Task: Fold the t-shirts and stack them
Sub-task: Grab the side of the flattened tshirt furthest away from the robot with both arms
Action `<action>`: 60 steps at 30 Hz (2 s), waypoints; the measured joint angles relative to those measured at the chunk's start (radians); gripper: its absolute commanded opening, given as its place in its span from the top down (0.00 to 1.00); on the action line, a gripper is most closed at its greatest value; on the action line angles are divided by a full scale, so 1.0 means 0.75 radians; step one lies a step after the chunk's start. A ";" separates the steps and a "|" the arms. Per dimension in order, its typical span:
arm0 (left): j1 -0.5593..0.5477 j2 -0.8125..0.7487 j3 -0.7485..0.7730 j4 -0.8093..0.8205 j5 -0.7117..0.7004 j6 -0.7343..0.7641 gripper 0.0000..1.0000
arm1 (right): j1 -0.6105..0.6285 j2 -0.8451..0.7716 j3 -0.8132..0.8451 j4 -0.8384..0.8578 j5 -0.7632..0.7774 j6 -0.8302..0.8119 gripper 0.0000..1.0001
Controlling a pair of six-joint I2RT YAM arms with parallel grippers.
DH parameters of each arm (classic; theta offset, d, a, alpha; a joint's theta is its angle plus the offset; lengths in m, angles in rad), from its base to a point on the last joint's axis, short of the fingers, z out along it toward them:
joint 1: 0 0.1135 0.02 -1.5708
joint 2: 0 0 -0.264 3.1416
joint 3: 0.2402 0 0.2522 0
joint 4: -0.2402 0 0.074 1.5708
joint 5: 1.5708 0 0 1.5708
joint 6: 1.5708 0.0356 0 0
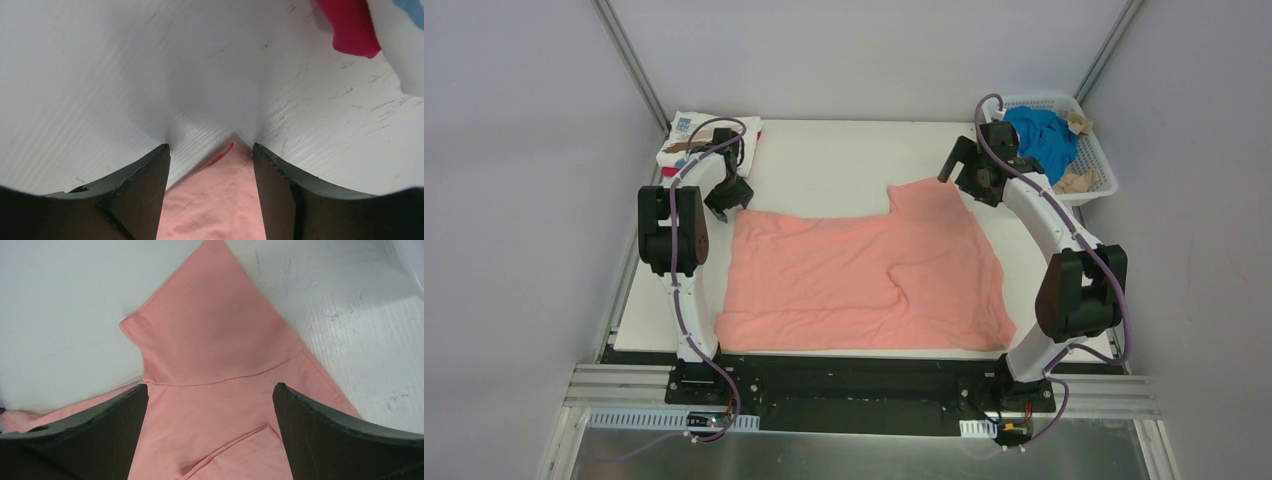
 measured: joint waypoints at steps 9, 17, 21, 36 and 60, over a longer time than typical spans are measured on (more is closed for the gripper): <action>0.000 0.005 -0.012 0.039 0.041 -0.013 0.74 | -0.005 0.000 0.000 0.000 -0.019 0.008 0.01; 0.001 -0.023 -0.065 0.098 0.066 -0.026 1.00 | -0.020 0.042 0.021 -0.005 -0.018 0.026 0.01; 0.002 -0.036 -0.086 0.117 0.064 -0.026 1.00 | -0.025 0.108 0.071 -0.013 -0.018 0.030 0.01; 0.001 -0.046 -0.102 0.135 0.058 -0.024 1.00 | -0.043 0.794 0.776 -0.047 0.070 -0.083 0.07; 0.001 -0.058 -0.122 0.149 0.062 -0.013 1.00 | -0.046 1.178 1.219 -0.235 -0.005 -0.175 0.39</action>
